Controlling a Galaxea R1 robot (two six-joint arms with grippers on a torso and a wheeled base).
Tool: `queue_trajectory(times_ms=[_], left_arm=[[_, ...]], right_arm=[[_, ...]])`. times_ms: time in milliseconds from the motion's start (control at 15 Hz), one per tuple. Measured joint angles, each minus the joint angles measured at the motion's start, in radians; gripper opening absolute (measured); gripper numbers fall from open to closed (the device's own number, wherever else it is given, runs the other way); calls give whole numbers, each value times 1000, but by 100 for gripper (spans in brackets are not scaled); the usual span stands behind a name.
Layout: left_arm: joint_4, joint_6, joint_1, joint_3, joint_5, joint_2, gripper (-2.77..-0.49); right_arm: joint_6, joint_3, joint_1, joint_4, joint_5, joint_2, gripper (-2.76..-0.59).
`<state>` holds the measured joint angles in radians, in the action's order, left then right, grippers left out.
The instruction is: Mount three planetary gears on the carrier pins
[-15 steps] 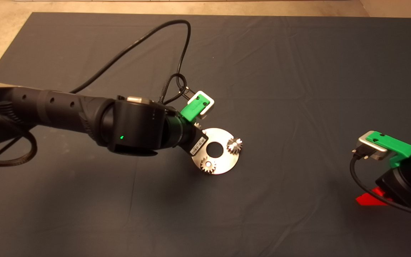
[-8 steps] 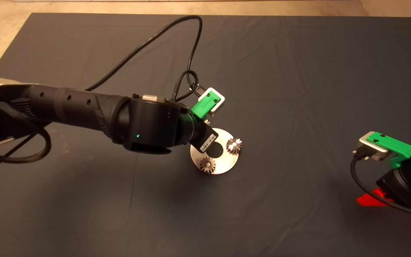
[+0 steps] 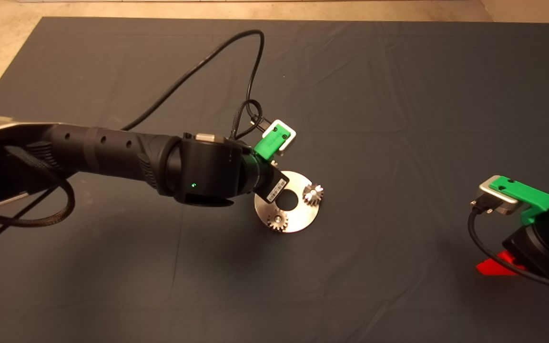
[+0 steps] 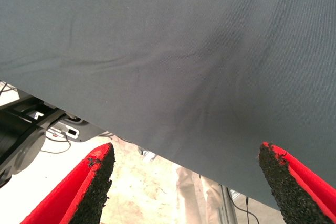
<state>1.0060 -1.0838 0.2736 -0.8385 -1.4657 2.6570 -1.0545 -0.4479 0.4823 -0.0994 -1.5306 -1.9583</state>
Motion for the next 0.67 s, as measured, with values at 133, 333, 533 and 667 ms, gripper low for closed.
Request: queue_trajectory(times_ms=[133, 333, 533, 667], left_arm=[[5, 0, 0, 0, 0, 0, -250], [19, 0, -11, 0, 2, 0, -250], [20, 0, -21, 0, 2, 0, -250], [32, 0, -21, 0, 2, 0, -250]], right_arm=[[4, 0, 0, 0, 0, 0, -133], [7, 0, 0, 0, 0, 0, -133], [8, 0, 0, 0, 0, 0, -133], [8, 0, 0, 0, 0, 0, -133]])
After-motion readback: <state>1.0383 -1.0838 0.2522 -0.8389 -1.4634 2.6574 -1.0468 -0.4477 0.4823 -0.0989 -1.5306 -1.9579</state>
